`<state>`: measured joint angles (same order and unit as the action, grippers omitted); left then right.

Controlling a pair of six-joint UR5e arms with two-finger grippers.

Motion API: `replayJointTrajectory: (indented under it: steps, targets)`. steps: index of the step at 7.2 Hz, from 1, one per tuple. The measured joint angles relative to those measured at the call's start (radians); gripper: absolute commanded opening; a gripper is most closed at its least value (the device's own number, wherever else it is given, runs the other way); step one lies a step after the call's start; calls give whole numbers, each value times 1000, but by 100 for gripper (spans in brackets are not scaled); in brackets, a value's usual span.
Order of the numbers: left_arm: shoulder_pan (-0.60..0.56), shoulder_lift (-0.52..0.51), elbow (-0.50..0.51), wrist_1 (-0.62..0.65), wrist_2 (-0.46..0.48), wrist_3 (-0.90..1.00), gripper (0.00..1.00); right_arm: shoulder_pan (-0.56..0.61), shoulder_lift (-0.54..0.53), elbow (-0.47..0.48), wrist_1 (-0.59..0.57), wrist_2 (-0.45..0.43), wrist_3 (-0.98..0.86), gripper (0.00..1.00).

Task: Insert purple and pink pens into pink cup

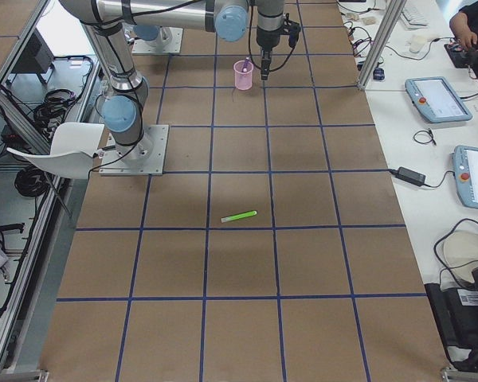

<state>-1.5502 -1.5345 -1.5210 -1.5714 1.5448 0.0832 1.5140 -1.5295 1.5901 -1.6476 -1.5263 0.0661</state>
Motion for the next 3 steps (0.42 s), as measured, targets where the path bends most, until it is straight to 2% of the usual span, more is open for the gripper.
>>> replayJointTrajectory:
  steps: [3]
  targets:
    - [6, 1, 1, -26, 15, -50, 100, 0, 0, 0, 0, 0, 1, 100]
